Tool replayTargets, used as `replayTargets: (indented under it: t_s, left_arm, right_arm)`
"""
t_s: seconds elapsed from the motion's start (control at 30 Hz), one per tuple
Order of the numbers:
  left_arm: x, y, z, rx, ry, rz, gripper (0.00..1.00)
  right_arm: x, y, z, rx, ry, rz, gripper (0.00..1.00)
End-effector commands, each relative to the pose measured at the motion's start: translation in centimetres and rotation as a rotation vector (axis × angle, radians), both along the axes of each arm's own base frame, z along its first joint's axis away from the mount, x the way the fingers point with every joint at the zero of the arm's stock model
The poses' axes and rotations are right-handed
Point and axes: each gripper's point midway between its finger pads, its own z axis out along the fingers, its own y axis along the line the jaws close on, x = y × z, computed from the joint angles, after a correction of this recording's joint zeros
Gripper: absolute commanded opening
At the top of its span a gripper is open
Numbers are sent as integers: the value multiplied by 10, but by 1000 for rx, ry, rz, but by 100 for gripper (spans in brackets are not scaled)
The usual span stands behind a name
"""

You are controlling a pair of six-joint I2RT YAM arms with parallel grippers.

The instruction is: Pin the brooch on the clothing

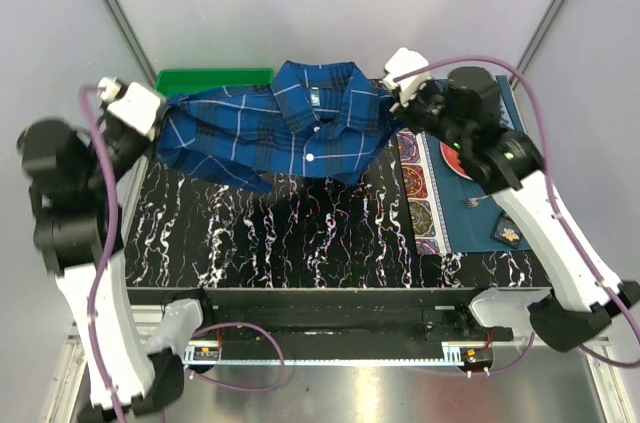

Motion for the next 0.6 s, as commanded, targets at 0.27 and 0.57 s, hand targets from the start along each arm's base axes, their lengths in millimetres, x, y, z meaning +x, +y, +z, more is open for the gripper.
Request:
replayTargets:
  t_s: [0.27, 0.57]
  left_arm:
    - [-143, -41, 100, 11, -553, -68, 0]
    - [-64, -16, 85, -103, -321, 8, 13]
  right_arm:
    - [-153, -29, 129, 189, -62, 286, 0]
    - [-81, -25, 141, 207, -75, 67, 0]
